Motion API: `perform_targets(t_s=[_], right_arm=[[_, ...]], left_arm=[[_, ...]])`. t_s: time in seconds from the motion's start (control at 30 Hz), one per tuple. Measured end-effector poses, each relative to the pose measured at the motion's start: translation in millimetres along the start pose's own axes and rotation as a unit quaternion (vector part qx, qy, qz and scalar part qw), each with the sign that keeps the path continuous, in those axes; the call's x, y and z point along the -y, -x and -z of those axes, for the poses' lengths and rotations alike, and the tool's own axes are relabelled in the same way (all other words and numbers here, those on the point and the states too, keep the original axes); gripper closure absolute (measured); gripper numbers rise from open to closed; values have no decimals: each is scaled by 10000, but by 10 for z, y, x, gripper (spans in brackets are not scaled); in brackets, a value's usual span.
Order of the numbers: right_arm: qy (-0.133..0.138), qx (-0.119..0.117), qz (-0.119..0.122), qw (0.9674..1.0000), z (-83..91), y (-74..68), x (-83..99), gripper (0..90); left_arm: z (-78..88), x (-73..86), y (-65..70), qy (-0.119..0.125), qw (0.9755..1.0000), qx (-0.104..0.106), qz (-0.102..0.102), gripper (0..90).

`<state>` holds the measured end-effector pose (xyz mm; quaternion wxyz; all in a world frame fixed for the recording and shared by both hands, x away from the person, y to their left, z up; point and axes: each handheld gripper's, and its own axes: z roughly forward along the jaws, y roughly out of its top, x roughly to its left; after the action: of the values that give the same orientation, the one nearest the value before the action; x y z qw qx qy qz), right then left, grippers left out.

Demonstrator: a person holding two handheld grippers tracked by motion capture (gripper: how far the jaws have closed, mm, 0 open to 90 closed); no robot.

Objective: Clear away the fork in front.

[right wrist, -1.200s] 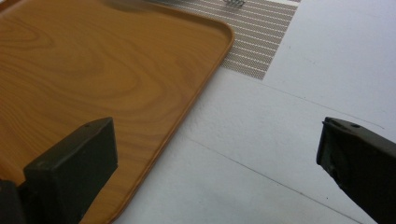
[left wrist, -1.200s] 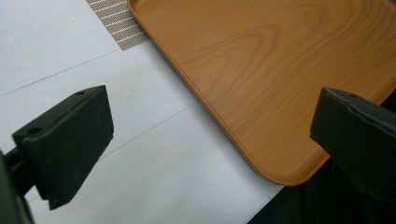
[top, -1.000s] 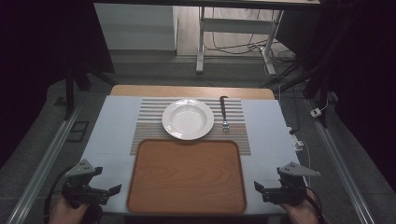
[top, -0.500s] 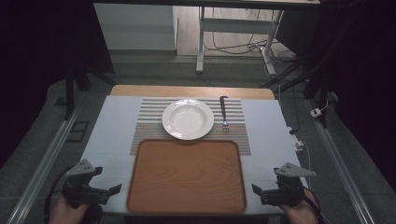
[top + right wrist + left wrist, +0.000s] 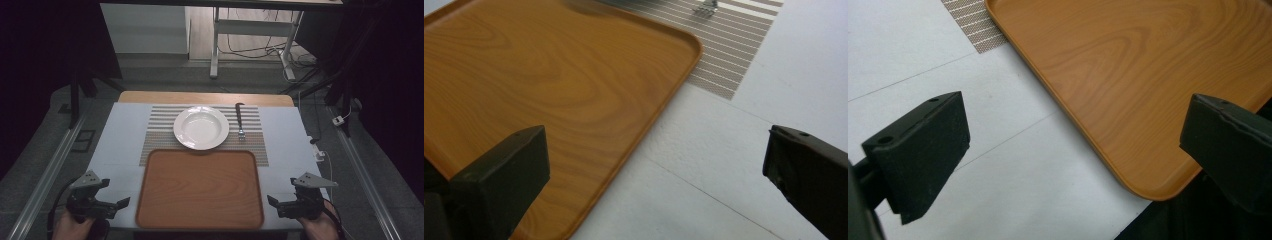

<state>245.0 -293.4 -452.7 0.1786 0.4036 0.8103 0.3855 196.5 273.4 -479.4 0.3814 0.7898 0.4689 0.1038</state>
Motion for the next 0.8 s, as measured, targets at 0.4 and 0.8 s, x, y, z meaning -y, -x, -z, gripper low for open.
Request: perform_targets(t_s=[0.4, 0.8], right_arm=[[-147, -123, 52, 9998, -81, -85, -74, 0], [-248, -30, 182, 9995, -203, -163, -112, 0]], left_arm=[[1, 1, -6, 4, 10000, 16, 22, 0], [1, 1, -7, 7, 10000, 13, 31, 0]])
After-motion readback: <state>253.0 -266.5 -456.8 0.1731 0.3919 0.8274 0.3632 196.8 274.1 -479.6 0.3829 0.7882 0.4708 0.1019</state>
